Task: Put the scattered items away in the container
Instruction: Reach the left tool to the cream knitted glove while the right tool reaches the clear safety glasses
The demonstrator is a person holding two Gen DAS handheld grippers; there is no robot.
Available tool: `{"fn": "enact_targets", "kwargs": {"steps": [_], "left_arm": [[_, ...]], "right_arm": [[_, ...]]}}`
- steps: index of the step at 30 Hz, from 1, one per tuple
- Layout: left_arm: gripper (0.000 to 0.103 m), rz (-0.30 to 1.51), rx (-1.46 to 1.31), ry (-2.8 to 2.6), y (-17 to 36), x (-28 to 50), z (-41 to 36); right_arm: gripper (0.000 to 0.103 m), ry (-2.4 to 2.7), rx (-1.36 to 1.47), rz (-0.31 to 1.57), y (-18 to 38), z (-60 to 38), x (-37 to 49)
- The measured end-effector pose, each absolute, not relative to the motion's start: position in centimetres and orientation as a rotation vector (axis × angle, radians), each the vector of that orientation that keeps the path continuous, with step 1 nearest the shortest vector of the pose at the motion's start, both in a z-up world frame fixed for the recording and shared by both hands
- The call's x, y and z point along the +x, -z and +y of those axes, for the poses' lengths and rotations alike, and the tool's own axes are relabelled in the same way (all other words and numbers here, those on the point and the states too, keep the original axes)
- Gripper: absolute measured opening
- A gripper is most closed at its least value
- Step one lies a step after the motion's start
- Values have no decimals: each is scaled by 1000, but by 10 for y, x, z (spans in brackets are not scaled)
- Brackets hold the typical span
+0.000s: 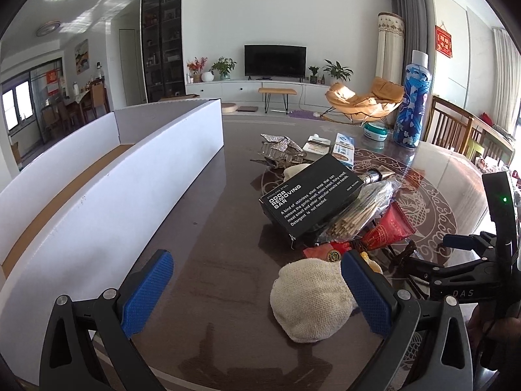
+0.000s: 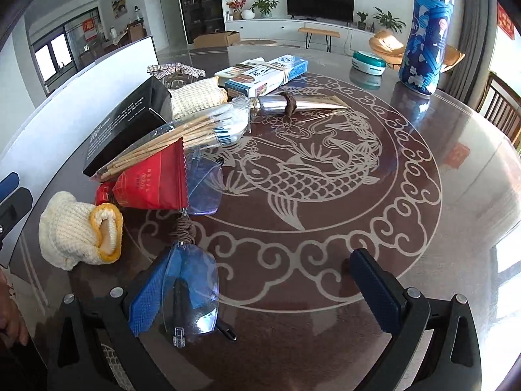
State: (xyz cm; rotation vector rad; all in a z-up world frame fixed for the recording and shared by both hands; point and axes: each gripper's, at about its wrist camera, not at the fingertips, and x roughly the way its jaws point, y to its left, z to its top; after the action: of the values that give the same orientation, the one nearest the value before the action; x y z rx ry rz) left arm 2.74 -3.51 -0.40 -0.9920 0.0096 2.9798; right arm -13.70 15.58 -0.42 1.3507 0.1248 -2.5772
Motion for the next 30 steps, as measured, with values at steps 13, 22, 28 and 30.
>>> {"fn": "enact_targets", "kwargs": {"steps": [13, 22, 28, 30], "left_arm": [[103, 312, -1138, -2477, 34, -9, -4], [103, 82, -1109, -2416, 22, -14, -14], [103, 230, -1126, -2289, 27, -12, 3], [103, 278, -1139, -2250, 33, -11, 8]], "right_arm": [[103, 2571, 1333, 130, 3, 159, -135], [103, 2572, 1332, 130, 3, 159, -136], [103, 2573, 1332, 130, 3, 159, -135], [103, 2573, 1332, 129, 3, 159, -136]]}}
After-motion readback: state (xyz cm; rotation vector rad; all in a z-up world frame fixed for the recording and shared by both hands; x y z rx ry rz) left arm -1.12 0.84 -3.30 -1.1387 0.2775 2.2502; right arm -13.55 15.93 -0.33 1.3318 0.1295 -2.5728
